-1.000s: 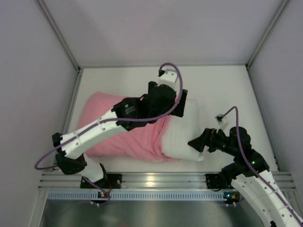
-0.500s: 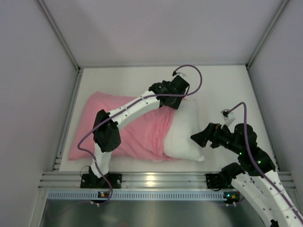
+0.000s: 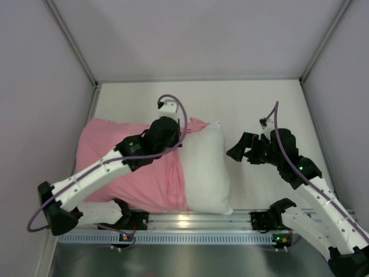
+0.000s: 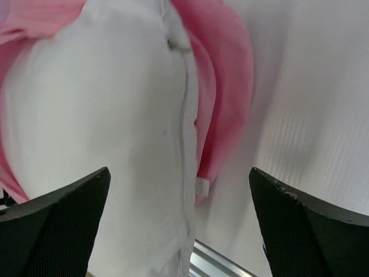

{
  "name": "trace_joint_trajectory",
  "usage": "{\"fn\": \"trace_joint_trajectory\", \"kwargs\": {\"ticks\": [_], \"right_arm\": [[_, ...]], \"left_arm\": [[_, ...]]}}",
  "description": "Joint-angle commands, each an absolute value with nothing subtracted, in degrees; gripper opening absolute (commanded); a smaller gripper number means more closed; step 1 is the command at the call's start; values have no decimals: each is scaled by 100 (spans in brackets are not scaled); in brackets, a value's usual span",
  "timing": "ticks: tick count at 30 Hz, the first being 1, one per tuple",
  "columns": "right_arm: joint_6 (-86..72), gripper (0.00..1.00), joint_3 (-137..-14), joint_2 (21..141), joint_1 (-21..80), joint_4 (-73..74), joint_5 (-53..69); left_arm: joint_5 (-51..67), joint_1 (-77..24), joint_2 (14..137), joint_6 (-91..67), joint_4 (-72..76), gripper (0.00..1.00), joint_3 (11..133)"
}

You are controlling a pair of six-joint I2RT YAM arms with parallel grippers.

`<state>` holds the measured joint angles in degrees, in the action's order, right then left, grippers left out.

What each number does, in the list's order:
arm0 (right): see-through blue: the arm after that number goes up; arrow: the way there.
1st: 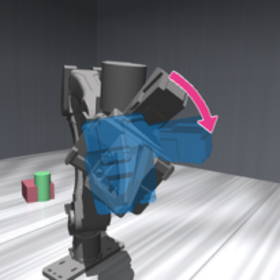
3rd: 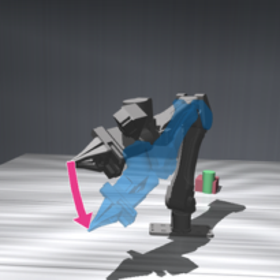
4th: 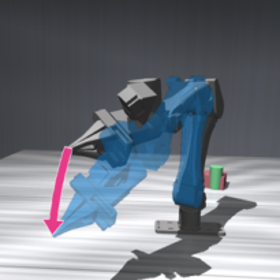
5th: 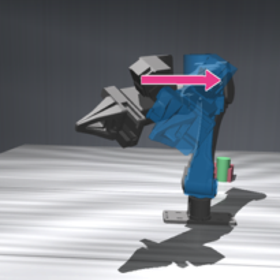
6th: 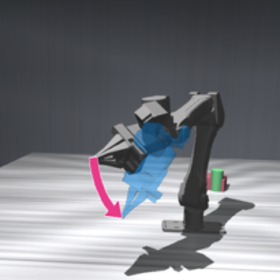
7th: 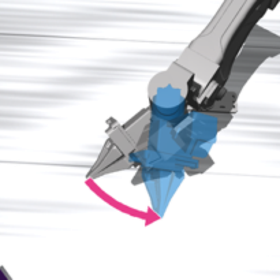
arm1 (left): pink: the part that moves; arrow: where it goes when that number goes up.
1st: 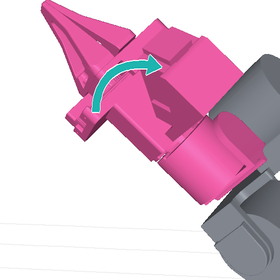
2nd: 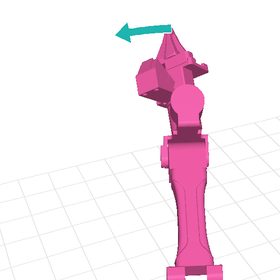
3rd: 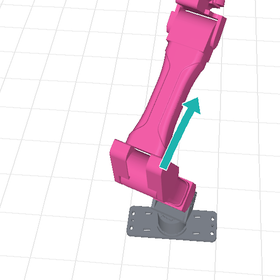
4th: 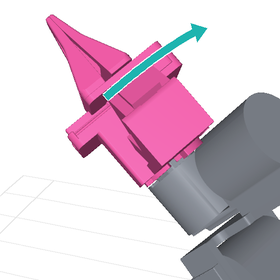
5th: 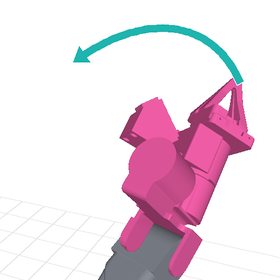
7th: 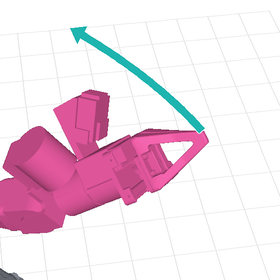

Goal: Remove the pillowcase from the pillow

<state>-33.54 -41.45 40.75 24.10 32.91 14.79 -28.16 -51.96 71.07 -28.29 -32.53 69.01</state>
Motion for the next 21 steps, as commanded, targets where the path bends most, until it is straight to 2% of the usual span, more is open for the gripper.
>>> {"fn": "trace_joint_trajectory", "kwargs": {"ticks": [1, 7, 12, 21], "right_arm": [[-3120, 99, -4719, 4631, 2364, 2490, 1484], [-3926, 99, -4308, 5132, 2382, 680, 2732], [-4297, 100, -4263, 5808, 2662, -471, 3339], [-4307, 97, -4430, 6661, 4305, -545, 2384]], "left_arm": [[-2400, -5265, 5683, -3313, -2172, 0, 5867], [-2145, -5282, 4256, -3717, -2030, 0, 4783], [-1960, -5282, 3859, -3753, -2048, 0, 4614], [-1819, -5282, 3937, -3753, -2030, 0, 4772]]}}
